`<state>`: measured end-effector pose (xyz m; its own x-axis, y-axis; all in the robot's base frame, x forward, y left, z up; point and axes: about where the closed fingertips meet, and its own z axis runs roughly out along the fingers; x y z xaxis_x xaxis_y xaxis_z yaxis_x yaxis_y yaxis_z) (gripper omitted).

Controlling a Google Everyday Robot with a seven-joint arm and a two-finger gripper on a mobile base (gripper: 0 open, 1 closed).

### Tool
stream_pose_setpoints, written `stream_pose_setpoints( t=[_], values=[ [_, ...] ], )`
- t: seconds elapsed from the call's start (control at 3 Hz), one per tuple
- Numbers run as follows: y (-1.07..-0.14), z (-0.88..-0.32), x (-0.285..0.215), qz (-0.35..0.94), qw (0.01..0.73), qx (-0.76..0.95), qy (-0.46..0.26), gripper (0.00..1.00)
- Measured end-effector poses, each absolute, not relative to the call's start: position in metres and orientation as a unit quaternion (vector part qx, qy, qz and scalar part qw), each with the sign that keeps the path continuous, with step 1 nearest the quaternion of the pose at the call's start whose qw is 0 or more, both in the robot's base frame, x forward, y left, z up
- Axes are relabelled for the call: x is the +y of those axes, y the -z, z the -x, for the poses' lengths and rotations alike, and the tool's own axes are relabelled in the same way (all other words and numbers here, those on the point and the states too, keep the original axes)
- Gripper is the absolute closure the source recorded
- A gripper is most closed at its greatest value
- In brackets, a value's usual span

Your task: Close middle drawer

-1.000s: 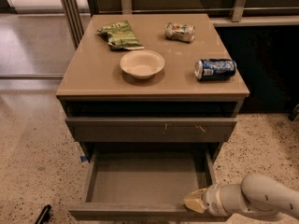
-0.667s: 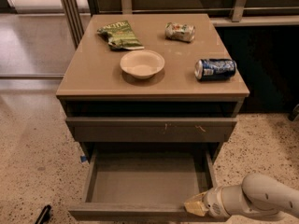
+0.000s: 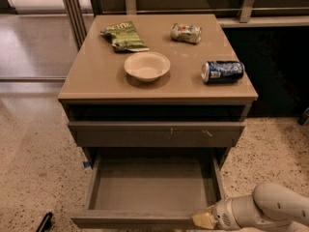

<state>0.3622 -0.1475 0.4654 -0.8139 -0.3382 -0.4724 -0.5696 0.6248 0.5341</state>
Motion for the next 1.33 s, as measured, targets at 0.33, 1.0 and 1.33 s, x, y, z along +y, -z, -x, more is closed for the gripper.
stream_pose_setpoints(
  t=[0.33, 1.0, 1.33],
  values=[
    [-0.448, -0.359, -0.147, 0.242, 0.159, 0.891, -0.349, 1.00],
    [-0.444, -0.363, -0.147, 0.240, 0.160, 0.893, -0.345, 1.00],
    [-0.442, -0.369, -0.150, 0.247, 0.164, 0.894, -0.338, 1.00]
  ],
)
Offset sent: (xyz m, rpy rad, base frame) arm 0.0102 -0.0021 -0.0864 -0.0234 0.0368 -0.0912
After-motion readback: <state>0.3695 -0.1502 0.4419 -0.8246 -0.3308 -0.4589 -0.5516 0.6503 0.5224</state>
